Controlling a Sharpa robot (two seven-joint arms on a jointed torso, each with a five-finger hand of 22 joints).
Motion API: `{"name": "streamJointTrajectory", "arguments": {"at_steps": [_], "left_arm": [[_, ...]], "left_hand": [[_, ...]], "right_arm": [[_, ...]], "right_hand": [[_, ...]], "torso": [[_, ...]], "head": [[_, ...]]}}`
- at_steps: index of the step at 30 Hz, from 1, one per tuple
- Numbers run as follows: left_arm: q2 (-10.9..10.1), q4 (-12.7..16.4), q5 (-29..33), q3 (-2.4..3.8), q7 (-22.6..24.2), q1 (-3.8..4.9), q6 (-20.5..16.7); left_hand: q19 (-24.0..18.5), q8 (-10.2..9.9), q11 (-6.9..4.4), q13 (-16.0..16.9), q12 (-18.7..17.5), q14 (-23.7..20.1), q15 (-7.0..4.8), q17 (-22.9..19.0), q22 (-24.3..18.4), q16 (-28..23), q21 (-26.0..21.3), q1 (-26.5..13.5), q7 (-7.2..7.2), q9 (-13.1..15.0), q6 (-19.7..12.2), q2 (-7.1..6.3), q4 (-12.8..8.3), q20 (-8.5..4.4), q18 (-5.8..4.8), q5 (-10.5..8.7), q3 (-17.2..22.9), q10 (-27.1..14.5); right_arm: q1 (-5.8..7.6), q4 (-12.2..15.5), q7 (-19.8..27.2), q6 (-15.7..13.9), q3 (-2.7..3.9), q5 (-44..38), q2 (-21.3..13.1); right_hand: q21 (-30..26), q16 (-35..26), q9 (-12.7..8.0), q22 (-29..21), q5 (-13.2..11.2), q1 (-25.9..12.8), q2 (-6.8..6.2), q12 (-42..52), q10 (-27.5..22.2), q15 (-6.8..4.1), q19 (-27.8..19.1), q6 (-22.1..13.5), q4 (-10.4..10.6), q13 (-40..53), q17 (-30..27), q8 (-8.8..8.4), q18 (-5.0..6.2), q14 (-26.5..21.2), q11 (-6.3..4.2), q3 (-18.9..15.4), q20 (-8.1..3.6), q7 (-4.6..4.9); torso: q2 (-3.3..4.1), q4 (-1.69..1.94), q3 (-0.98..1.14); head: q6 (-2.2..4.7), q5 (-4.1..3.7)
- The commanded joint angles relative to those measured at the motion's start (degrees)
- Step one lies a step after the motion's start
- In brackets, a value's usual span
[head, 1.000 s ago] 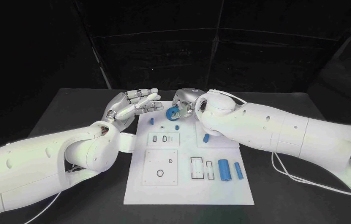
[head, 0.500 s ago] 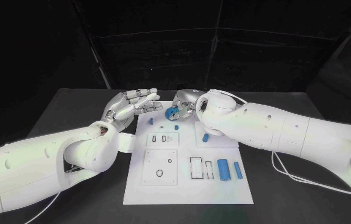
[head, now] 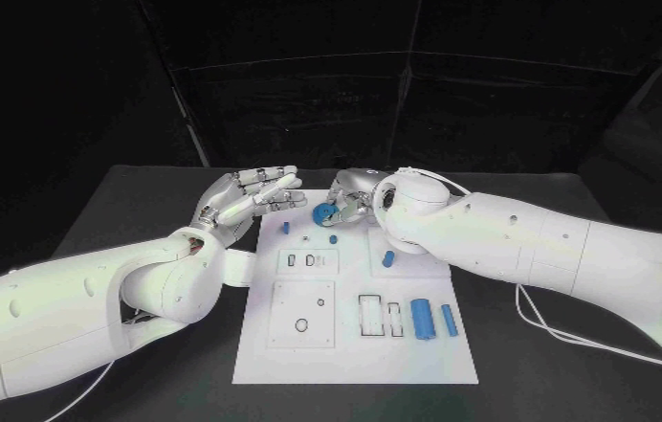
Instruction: Assemble the parts on the task board
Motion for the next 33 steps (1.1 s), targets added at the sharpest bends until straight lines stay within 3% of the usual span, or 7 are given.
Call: {"name": "streamJointTrajectory", "arguments": {"at_steps": [1,10,18,22,25,30,33], "left_arm": [[-0.06,0.08,-0.14,0.06,0.30,0.09,0.55],[-0.14,-0.02,-0.14,0.06,0.36,0.09,0.54],[-0.43,-0.16,-0.14,0.06,0.42,0.09,0.50],[-0.68,-0.31,-0.14,0.05,0.44,0.09,0.43],[-0.82,-0.40,-0.14,0.05,0.41,0.10,0.39],[-0.93,-0.53,-0.14,0.05,0.18,0.10,0.55],[-0.89,-0.62,-0.14,0.05,0.11,0.10,0.65]], "left_hand": [[0.48,-0.21,0.07,-0.04,-0.41,0.26,0.06,-0.09,-0.05,-0.22,-0.24,-0.23,2.35,-0.09,0.38,0.56,-0.29,-0.09,0.12,-0.01,-0.04,0.25],[0.48,-0.21,0.07,-0.04,-0.41,0.26,0.06,-0.09,-0.05,-0.22,-0.24,-0.23,2.35,-0.09,0.38,0.56,-0.29,-0.09,0.12,-0.01,-0.04,0.25],[0.50,-0.25,0.08,-0.05,-0.45,0.27,0.06,-0.09,-0.07,-0.24,-0.27,-0.21,2.36,-0.10,0.36,0.57,-0.34,-0.09,0.12,-0.01,-0.03,0.23],[0.50,-0.25,0.08,-0.05,-0.45,0.27,0.06,-0.09,-0.07,-0.24,-0.27,-0.21,2.36,-0.10,0.36,0.57,-0.34,-0.09,0.12,-0.01,-0.03,0.23],[0.51,-0.27,0.08,-0.05,-0.47,0.28,0.06,-0.10,-0.08,-0.26,-0.29,-0.20,2.36,-0.10,0.35,0.57,-0.39,-0.09,0.12,-0.01,-0.03,0.22],[0.47,-0.49,0.15,-0.08,-0.75,0.07,0.15,-0.20,-0.22,-0.58,-0.55,-0.20,2.38,-0.12,0.21,0.57,-0.68,-0.05,0.08,-0.01,-0.05,0.01],[0.43,-0.59,0.18,-0.08,-0.87,-0.04,0.19,-0.25,-0.28,-0.73,-0.68,-0.23,2.40,-0.12,0.16,0.59,-0.79,-0.03,0.05,-0.01,-0.06,-0.07]], "right_arm": [[0.08,0.42,-0.28,0.48,0.02,0.32,-0.40],[0.06,2.38,0.33,-2.37,0.00,0.33,-1.99],[0.06,6.15,7.60,-11.34,-0.02,7.17,-6.55],[0.12,8.39,13.76,-12.74,-0.02,17.24,-10.43],[0.23,9.58,16.37,-12.01,-0.02,24.70,-13.03],[0.49,11.09,18.88,-9.52,-0.02,35.64,-16.98],[0.64,11.93,20.42,-7.79,-0.02,40.32,-18.81]], "right_hand": [[0.32,-0.21,0.07,6.38,0.21,0.13,0.54,0.14,0.27,0.38,1.75,0.34,-0.21,4.35,0.09,-0.18,-0.42,0.91,0.24,-0.09,0.51,-0.09],[0.32,-0.21,0.27,6.38,1.09,0.69,0.69,0.32,0.44,0.39,1.75,1.74,-0.60,4.54,0.12,0.10,-0.42,0.91,0.24,-0.07,0.53,-0.08],[-1.68,-0.26,0.42,0.73,3.68,4.54,0.65,-2.67,-2.07,0.17,-1.14,3.64,-3.60,1.78,0.18,0.57,0.71,0.75,-0.02,0.95,0.36,-0.29],[-10.70,-0.31,0.38,-19.02,3.62,7.61,0.25,-15.10,-11.56,-0.14,-11.35,4.13,-5.92,-9.65,0.12,0.64,4.34,0.42,-0.35,2.30,0.11,-0.49],[-26.36,-0.32,0.28,-43.65,3.44,9.11,0.24,-36.03,-24.06,-0.11,-24.87,3.57,-6.79,-27.77,0.03,0.40,8.14,-0.01,-0.27,4.39,-0.06,-0.64],[-47.87,-0.22,0.29,-57.70,1.98,9.82,-2.34,-60.40,-18.14,1.12,-28.67,3.80,-7.95,-51.12,-0.55,0.71,8.87,-3.08,0.62,10.55,0.33,-0.10],[-57.12,0.06,0.28,-63.13,2.25,10.11,-2.22,-67.31,-18.60,2.98,-32.13,4.06,-8.62,-58.19,-2.22,0.82,8.23,-10.02,1.57,14.63,2.39,1.49]], "torso": [[0.03,-0.08,0.00],[0.03,-0.03,0.08],[-0.09,-0.10,-0.01],[-0.20,-0.20,0.02],[-0.26,-0.37,0.07],[-0.40,-0.81,0.28],[-0.54,-1.01,0.40]], "head": [[-0.09,0.03],[-0.15,-0.01],[0.00,0.06],[0.33,0.19],[0.55,0.15],[0.82,0.24],[0.96,0.05]]}}
